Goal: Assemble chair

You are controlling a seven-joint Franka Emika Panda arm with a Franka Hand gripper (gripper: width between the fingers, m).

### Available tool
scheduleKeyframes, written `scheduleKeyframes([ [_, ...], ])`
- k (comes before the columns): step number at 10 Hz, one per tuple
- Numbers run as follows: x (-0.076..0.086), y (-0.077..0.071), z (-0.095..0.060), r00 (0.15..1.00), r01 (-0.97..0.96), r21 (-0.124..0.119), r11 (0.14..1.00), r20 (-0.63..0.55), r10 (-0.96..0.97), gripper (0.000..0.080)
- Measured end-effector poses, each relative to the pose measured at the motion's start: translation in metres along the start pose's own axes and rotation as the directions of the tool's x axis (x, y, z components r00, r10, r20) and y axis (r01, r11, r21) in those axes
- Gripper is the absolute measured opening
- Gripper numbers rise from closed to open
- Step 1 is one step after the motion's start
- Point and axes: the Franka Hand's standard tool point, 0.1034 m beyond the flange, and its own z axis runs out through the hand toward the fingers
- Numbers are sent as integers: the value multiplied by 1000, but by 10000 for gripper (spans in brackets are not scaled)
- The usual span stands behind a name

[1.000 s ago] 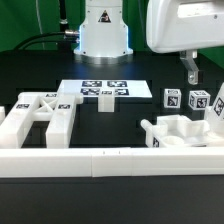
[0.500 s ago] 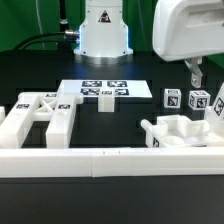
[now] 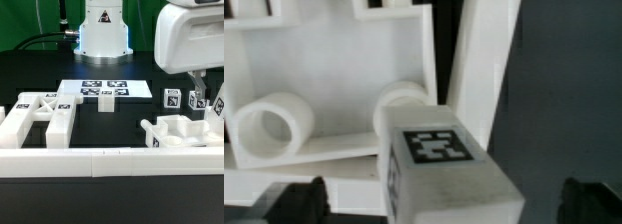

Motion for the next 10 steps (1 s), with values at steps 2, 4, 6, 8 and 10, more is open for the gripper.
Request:
scheduleKeyframes([
  [2, -1, 3, 3, 1000, 7, 0, 1000, 4, -7, 626],
  [4, -1, 4, 3, 1000, 27, 0, 1000, 5, -27, 453],
  [6, -2, 6, 3, 1000, 24, -1, 1000, 7, -24, 290],
  [8, -2, 6, 4, 1000, 17, -1, 1000, -4, -17, 290],
  [10, -13, 8, 6, 998, -12, -11, 1000, -67, 11, 290],
])
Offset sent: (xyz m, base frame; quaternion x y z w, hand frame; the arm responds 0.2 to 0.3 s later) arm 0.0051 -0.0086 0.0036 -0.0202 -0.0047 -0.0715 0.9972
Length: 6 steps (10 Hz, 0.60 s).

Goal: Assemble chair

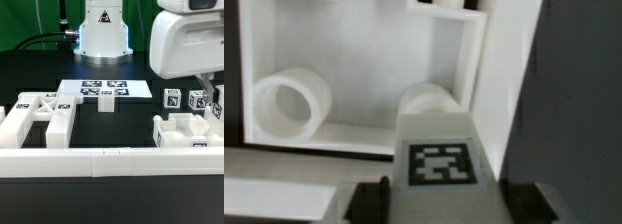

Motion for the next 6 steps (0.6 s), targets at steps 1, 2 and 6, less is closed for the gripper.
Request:
scheduleKeyframes([
  [1, -4, -2, 2, 994, -103, -1, 995, -37, 103, 290],
  [2, -12, -7, 7, 974, -220, 2, 975, -52, 220, 290],
  [6, -12, -10, 8, 831, -551, 37, 834, -73, 552, 290],
])
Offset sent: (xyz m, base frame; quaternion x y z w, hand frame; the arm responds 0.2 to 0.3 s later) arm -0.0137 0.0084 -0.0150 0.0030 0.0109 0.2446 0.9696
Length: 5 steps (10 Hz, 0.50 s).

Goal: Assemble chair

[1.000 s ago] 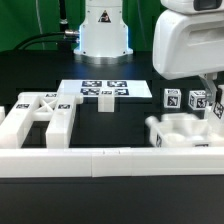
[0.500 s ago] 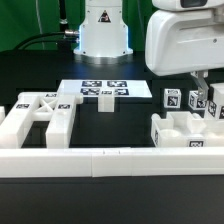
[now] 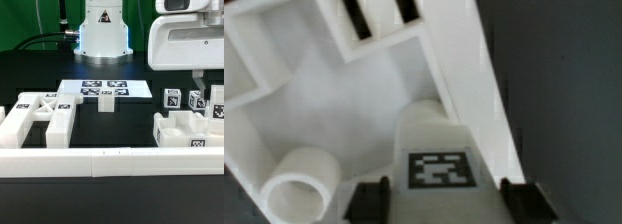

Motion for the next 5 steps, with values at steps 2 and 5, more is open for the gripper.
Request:
scheduleKeyframes([
  [2, 2, -1, 0, 978, -206, 23, 978, 6, 206, 290],
  [5, 4, -3, 0, 886, -463, 40, 885, 25, 463, 290],
])
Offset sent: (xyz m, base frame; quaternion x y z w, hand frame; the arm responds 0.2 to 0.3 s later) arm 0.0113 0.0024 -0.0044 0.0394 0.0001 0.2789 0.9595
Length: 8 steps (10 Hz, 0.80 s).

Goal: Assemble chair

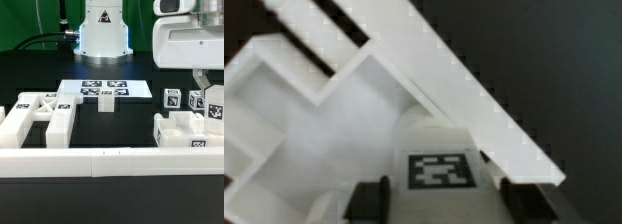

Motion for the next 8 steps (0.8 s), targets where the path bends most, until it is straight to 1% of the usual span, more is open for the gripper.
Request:
scheduleKeyframes([
  [1, -4, -2, 1, 992, -126, 0, 992, 2, 126, 290],
  [2, -9, -5, 3, 978, -211, -2, 978, 3, 211, 290],
  [3, -11, -6, 3, 966, -257, -5, 966, 4, 257, 290],
  [4, -12, -7, 3, 950, -313, -3, 950, 9, 313, 290],
  [6, -12, -7, 3, 939, -343, -2, 939, 12, 343, 290],
  [7, -12, -7, 4, 954, -299, -2, 954, 12, 299, 290],
  [8, -12, -7, 3, 957, -290, -3, 957, 12, 290, 461],
])
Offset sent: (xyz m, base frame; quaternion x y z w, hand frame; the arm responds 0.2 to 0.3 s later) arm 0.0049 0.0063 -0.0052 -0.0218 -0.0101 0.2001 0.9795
